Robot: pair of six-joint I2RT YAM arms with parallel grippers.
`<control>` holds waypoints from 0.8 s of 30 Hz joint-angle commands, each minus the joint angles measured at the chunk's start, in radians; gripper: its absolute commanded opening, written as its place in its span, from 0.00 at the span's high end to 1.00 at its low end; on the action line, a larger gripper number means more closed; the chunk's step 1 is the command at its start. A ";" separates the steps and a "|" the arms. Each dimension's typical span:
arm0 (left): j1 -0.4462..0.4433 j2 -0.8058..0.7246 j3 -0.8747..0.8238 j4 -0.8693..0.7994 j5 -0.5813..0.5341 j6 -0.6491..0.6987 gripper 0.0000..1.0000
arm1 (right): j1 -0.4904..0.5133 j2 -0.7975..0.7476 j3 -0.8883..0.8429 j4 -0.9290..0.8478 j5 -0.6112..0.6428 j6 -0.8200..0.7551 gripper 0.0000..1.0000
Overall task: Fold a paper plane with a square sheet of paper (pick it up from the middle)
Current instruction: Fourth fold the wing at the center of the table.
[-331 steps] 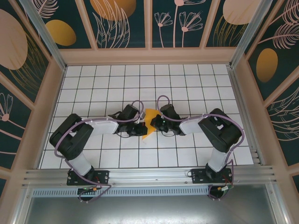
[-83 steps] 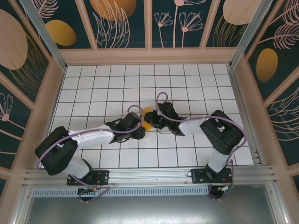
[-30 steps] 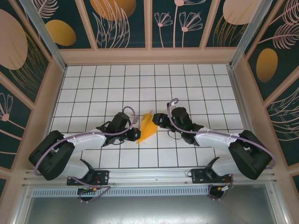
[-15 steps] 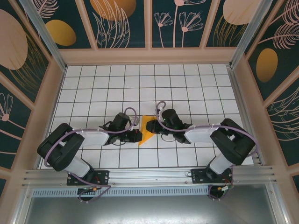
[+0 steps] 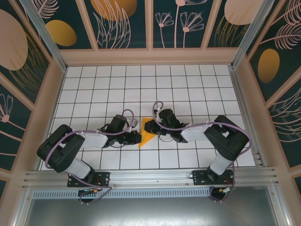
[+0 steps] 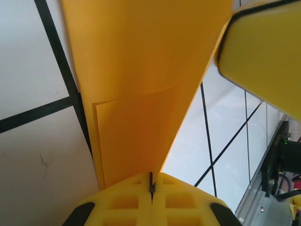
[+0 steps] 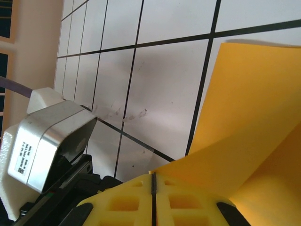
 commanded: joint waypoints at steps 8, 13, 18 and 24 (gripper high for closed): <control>0.032 0.023 -0.021 0.101 0.103 -0.055 1.00 | -0.001 0.054 0.031 0.008 0.010 0.008 0.91; 0.040 0.045 -0.017 0.106 0.113 -0.061 1.00 | -0.002 0.083 0.032 0.036 0.004 0.008 0.91; 0.048 0.059 -0.019 0.093 0.096 -0.070 0.98 | -0.006 0.105 0.038 0.021 0.017 0.016 0.92; 0.048 0.024 -0.012 0.023 0.048 -0.056 0.82 | -0.015 0.123 0.035 0.054 0.010 0.036 0.92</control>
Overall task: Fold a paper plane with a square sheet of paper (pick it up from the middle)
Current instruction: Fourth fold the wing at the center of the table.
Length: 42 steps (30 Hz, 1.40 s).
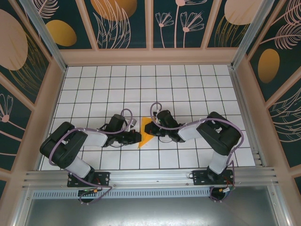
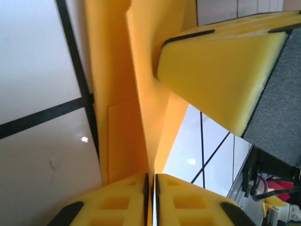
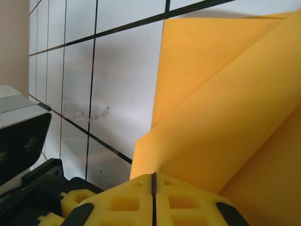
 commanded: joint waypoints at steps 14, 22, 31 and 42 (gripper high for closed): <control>0.008 -0.076 -0.033 -0.088 -0.059 0.002 0.75 | -0.011 0.040 0.043 0.042 0.005 0.036 0.92; 0.008 -0.053 -0.019 -0.091 -0.053 0.019 0.99 | -0.015 0.051 0.035 0.036 0.034 0.046 0.92; 0.008 -0.052 -0.025 -0.065 -0.031 0.000 1.00 | -0.016 0.059 0.030 0.039 0.042 0.046 0.91; 0.009 -0.033 -0.059 0.007 0.007 -0.056 1.00 | -0.019 0.078 0.051 0.062 0.006 0.039 0.90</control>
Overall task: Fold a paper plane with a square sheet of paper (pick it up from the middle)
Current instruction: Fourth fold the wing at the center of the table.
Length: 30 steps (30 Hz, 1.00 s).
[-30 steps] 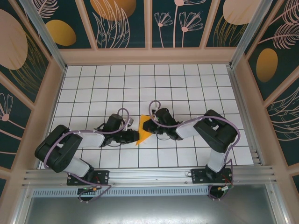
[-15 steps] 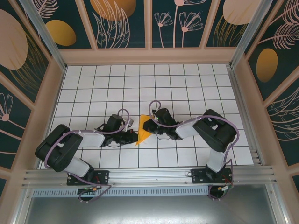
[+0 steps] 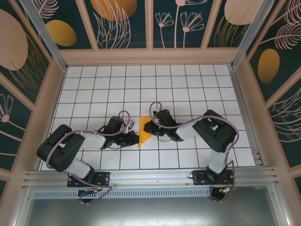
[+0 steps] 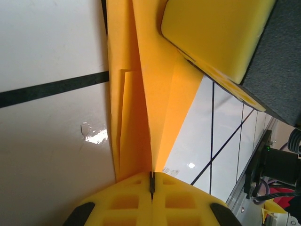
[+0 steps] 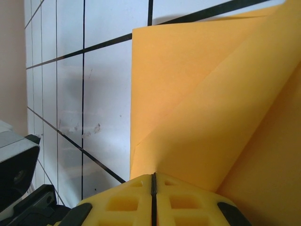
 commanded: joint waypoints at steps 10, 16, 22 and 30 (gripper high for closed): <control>0.032 -0.029 -0.071 0.087 0.012 -0.064 1.00 | -0.010 0.000 0.038 0.024 -0.042 -0.035 0.86; 0.032 -0.016 -0.076 0.121 0.030 -0.075 1.00 | -0.010 0.030 0.059 0.023 -0.064 -0.034 0.86; 0.034 -0.008 -0.086 0.155 0.044 -0.096 1.00 | -0.008 0.039 0.077 -0.006 -0.076 -0.046 0.86; 0.050 0.022 -0.116 0.225 0.070 -0.141 1.00 | -0.007 0.069 0.079 0.027 -0.097 -0.035 0.86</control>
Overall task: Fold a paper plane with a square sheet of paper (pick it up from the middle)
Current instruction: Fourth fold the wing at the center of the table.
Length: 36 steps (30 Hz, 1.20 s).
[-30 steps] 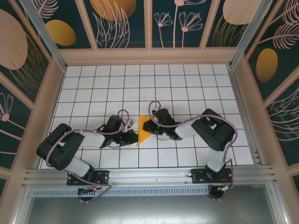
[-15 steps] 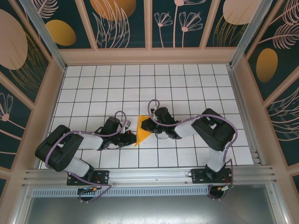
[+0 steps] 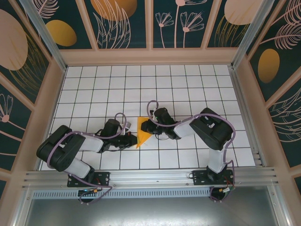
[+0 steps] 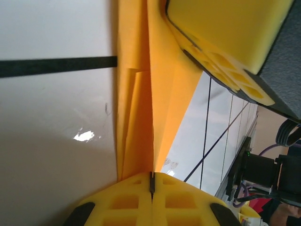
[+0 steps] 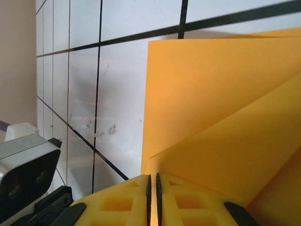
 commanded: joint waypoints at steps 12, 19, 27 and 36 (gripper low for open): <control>0.021 -0.016 -0.028 0.041 -0.002 -0.017 1.00 | -0.003 -0.057 0.019 -0.026 0.009 -0.040 0.83; 0.021 -0.035 -0.032 0.041 -0.008 -0.015 1.00 | 0.002 -0.060 0.027 -0.047 0.001 -0.051 0.82; 0.021 -0.029 -0.039 0.045 -0.018 -0.031 1.00 | 0.003 -0.030 0.052 -0.042 -0.016 -0.052 0.81; 0.021 -0.057 -0.032 -0.011 -0.045 -0.015 1.00 | 0.009 0.017 0.084 -0.092 -0.007 -0.055 0.82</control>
